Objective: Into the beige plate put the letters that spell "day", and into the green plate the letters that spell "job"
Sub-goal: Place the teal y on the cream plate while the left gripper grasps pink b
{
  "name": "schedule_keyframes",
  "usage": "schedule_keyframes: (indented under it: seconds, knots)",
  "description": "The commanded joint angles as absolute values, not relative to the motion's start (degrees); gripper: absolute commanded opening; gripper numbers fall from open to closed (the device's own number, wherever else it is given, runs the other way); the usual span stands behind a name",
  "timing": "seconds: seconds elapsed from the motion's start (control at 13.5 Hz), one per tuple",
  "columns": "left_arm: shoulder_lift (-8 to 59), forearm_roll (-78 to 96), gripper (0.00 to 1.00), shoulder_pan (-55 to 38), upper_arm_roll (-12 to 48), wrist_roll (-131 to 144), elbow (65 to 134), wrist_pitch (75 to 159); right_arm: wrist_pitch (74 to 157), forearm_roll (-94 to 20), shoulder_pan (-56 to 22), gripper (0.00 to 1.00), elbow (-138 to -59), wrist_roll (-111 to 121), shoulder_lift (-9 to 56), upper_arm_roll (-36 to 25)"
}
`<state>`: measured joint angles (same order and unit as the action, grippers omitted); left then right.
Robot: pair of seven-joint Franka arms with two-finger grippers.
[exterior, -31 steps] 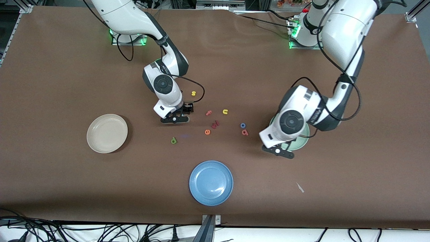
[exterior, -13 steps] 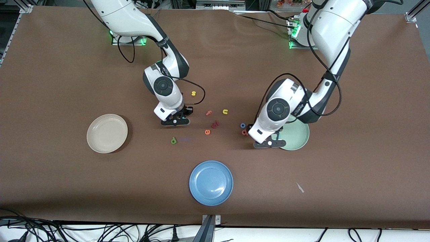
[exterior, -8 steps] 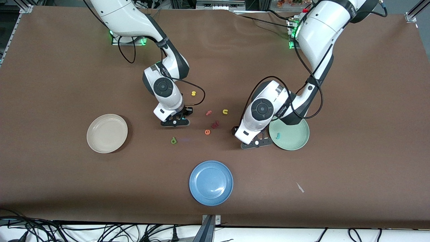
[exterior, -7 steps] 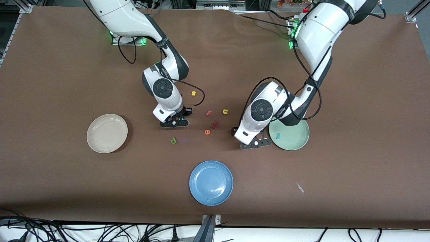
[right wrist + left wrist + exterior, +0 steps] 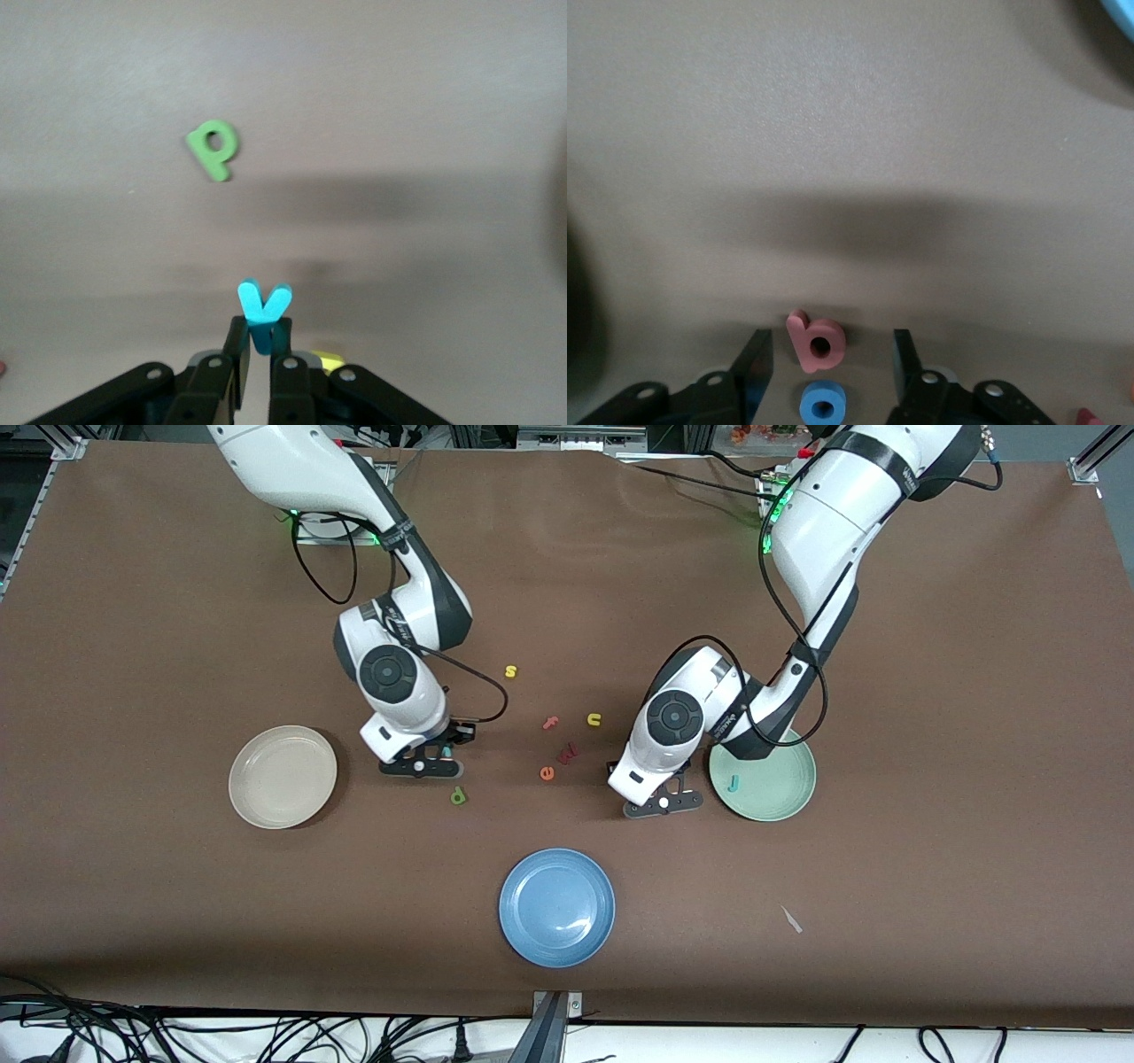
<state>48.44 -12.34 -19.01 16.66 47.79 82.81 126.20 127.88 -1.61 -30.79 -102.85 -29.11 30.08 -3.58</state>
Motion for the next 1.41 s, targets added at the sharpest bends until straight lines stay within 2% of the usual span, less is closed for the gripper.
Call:
schedule_keyframes:
  seconds: [0.0,0.3,0.37,0.44,0.52,0.67,0.74,1.11,1.19,1.33]
  knots:
    - [49.4,-13.6,0.55,-19.7,16.1,47.3,81.9,126.1,123.2,-2.1,-30.6,0.04,-103.6,-25.5,26.6,-6.6]
    - [49.8,-13.5,0.52,-19.7,16.1,47.7,82.7,126.1,121.5,-2.2,-30.6,0.03,-104.0,-18.6,26.0,-12.8]
    - [49.8,-13.3,0.48,-19.7,16.1,47.8,82.9,126.6,121.4,-2.3,-30.5,0.03,-104.1,-15.7,26.2,-14.7]
    - [49.8,-13.1,0.36,-19.7,16.1,47.8,83.0,126.7,121.4,-2.3,-30.2,0.03,-104.2,-12.9,26.4,-16.3]
    - [49.8,-13.2,0.3,-19.7,16.1,47.8,83.6,126.8,121.4,-2.7,-28.4,0.03,-104.2,-10.5,26.6,-16.8]
    - [49.7,-13.2,0.05,-19.3,16.1,46.9,83.6,126.7,121.5,-3.5,-24.3,0.03,-104.2,-6.4,27.2,-16.8]
    - [49.6,-12.8,0.0,-18.8,16.1,47.0,83.4,126.5,121.5,-3.5,-22.7,0.03,-104.2,-4.8,27.3,-16.8]
    - [45.6,-13.4,0.0,-16.8,16.2,46.8,82.3,118.8,121.9,-3.3,-17.7,0.04,-103.4,0.4,31.2,-16.8]
    - [44.6,-13.5,0.0,-16.2,16.3,46.5,82.4,116.2,121.7,-3.3,-17.7,0.17,-103.4,0.4,31.3,-16.7]
    - [42.3,-13.4,0.0,-15.4,16.3,42.8,83.3,110.5,120.8,-3.4,-17.8,0.81,-102.1,0.4,31.3,-16.6]
